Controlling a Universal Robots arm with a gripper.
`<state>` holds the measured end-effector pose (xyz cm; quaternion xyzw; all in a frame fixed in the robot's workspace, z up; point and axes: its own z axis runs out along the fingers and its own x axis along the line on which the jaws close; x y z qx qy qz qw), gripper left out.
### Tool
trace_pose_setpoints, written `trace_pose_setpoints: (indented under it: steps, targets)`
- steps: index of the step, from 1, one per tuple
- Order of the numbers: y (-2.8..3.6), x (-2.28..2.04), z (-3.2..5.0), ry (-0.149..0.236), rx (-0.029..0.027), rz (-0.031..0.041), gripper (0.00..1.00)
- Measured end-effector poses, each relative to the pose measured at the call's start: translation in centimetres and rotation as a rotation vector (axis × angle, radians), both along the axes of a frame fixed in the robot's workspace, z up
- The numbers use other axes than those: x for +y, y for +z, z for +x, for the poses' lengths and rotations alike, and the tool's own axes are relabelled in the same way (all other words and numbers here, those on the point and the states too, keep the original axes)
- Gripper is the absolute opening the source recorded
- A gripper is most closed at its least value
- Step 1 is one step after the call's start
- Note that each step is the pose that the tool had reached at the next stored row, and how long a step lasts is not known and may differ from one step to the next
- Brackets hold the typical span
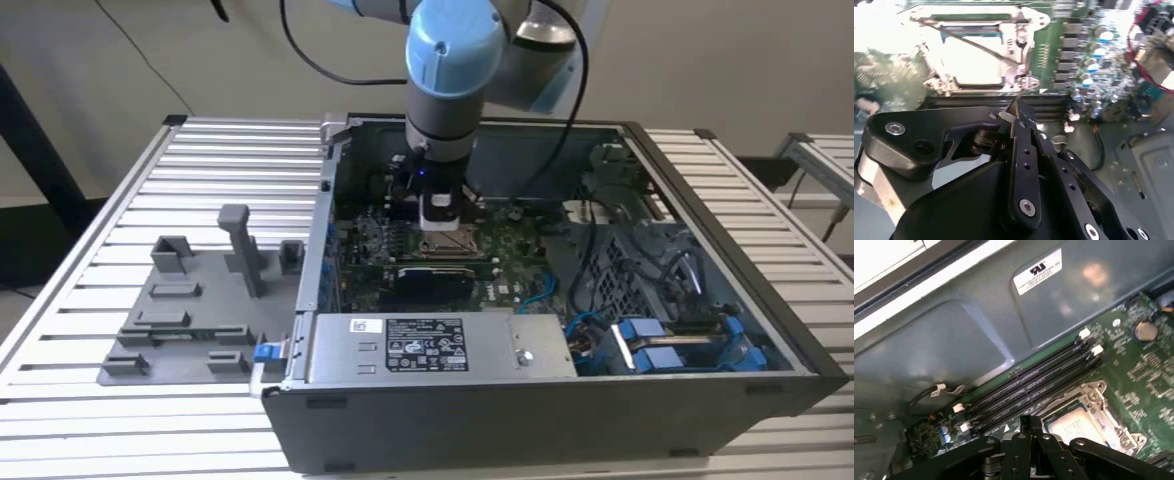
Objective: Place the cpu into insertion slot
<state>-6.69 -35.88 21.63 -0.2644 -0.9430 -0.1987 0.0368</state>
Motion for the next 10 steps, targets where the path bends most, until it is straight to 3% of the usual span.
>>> trace_pose_setpoints:
  steps: [2, 4, 10]
  targets:
    - [0.0, 0.0, 0.0, 0.015, -0.0219, 0.0068, 0.11]
    - [-0.02, 0.0, 0.01, 0.036, -0.0335, 0.0116, 0.11]
    - [-0.09, 0.0, 0.0, 0.136, -0.0361, 0.0216, 0.11]
